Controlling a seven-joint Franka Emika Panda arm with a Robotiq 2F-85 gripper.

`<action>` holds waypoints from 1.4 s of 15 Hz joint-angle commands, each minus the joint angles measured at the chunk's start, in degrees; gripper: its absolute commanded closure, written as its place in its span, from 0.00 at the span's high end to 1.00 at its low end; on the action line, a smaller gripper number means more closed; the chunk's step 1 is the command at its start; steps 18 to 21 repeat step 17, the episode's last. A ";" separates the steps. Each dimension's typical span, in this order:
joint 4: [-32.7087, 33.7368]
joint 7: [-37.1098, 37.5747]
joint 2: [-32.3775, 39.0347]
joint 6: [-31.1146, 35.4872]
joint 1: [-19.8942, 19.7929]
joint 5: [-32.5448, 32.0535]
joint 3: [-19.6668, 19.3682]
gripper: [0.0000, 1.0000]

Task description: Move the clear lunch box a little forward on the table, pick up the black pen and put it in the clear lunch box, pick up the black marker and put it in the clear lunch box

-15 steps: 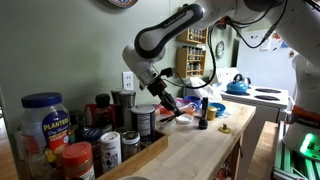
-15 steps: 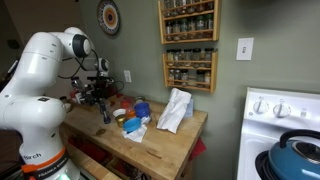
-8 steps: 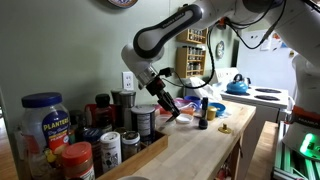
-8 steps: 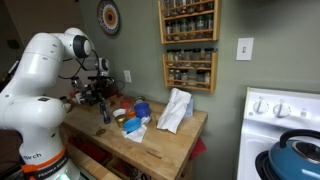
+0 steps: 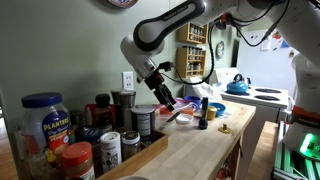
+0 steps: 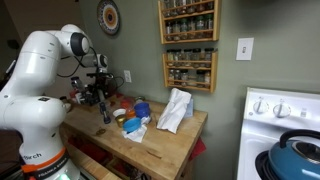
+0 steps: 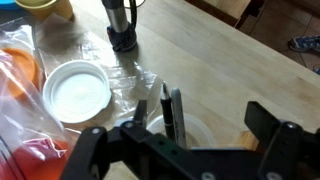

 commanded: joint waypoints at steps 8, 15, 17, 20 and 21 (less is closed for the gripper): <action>-21.73 -0.85 -21.69 19.17 -0.42 -4.19 1.93 1.00; -22.95 -0.13 -23.63 22.47 -0.89 -3.83 3.08 1.00; -22.44 -0.13 -23.20 22.46 -0.93 -3.83 3.03 1.00; -22.44 -0.13 -23.20 22.46 -0.93 -3.83 3.03 1.00; -22.44 -0.13 -23.20 22.46 -0.93 -3.83 3.03 1.00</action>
